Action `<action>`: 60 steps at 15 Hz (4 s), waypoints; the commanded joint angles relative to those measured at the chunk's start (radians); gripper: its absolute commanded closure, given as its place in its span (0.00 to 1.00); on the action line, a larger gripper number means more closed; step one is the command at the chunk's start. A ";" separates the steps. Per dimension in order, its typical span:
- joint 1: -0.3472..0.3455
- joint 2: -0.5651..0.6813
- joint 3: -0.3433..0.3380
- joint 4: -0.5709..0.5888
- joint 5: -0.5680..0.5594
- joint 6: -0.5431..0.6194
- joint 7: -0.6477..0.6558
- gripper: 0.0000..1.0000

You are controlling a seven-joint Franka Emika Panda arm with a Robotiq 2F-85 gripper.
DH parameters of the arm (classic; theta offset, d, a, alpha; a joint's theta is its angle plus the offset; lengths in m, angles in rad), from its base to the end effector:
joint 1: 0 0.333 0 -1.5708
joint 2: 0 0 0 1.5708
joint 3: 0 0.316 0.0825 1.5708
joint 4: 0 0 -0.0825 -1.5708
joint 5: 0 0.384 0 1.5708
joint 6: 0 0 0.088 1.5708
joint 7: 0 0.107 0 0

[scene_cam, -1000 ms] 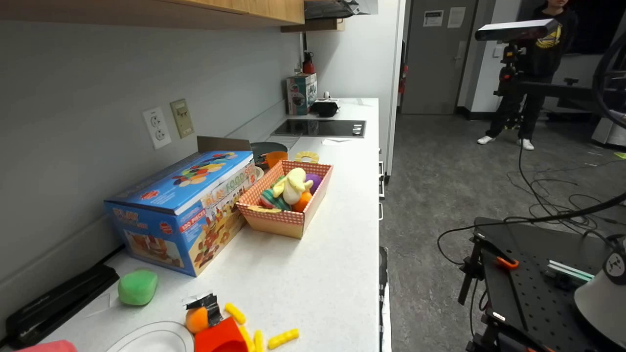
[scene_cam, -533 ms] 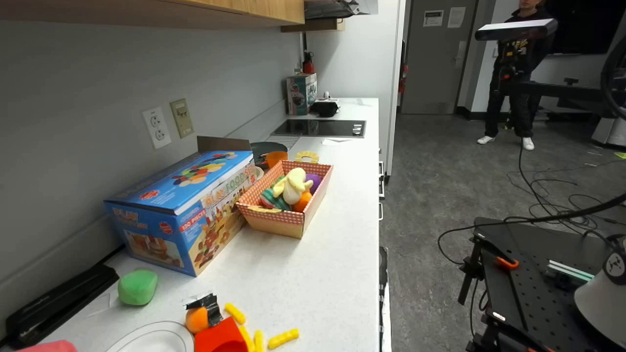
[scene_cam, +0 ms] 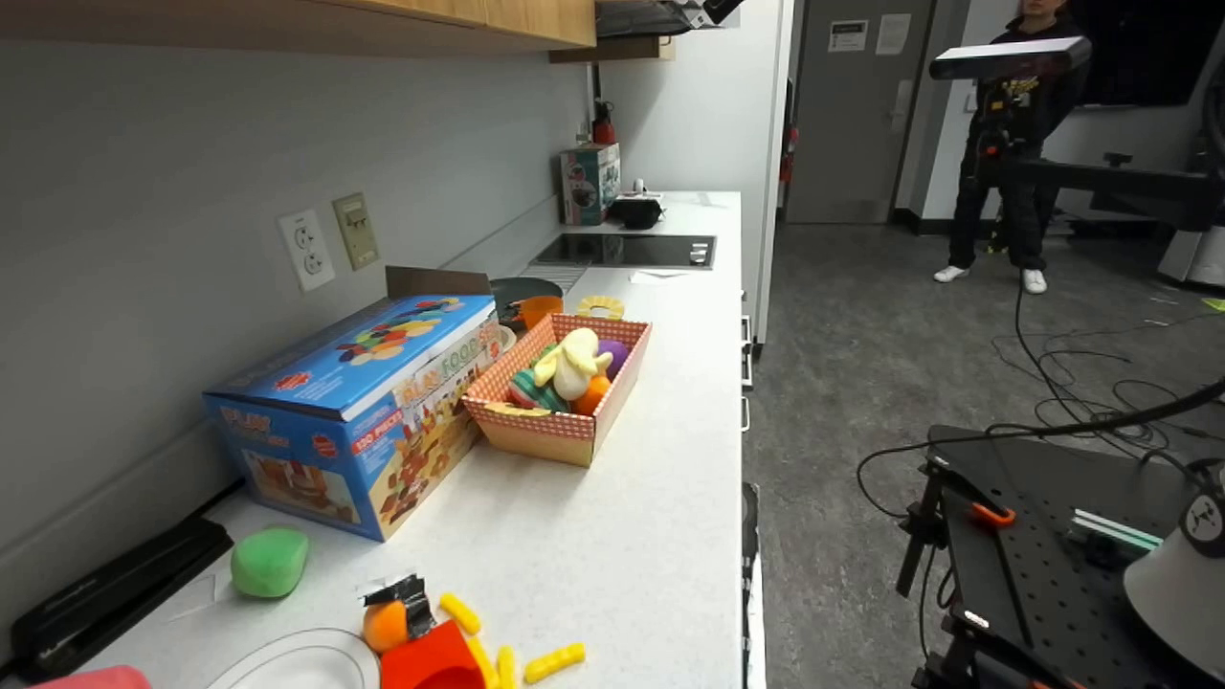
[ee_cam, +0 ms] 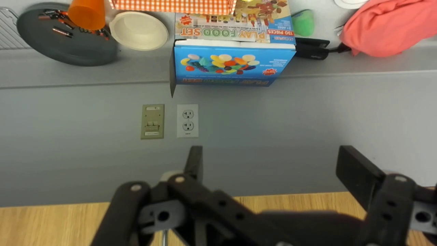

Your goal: Open the right upper cabinet door.

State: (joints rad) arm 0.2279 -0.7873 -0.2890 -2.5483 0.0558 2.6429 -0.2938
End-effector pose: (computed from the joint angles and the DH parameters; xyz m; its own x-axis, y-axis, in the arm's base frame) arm 0.3728 -0.0505 0.6089 0.6251 0.1010 0.7740 0.1982 -0.9796 -0.0322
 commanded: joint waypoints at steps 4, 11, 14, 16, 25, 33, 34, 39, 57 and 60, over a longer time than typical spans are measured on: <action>-0.021 0.006 0.019 0.006 0.030 -0.019 -0.016 0.00; -0.021 0.007 0.019 0.005 0.030 -0.019 -0.016 0.00; -0.031 0.006 0.025 0.013 0.021 -0.070 -0.015 0.00; -0.026 0.002 0.020 0.021 0.028 -0.124 -0.023 0.00; 0.030 0.362 0.125 0.423 0.081 -0.466 -0.037 0.00; -0.044 0.398 0.205 0.409 0.059 -0.396 0.022 0.00; -0.057 0.397 0.219 0.400 0.050 -0.372 0.049 0.00; -0.213 0.248 0.155 0.320 -0.064 -0.360 0.013 0.00; -0.249 0.442 0.184 0.534 -0.056 -0.226 0.133 0.00; -0.268 0.532 0.198 0.607 -0.078 -0.137 0.199 0.00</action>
State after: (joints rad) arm -0.0115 -0.3635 -0.1128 -2.0454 -0.0024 2.4458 -0.1608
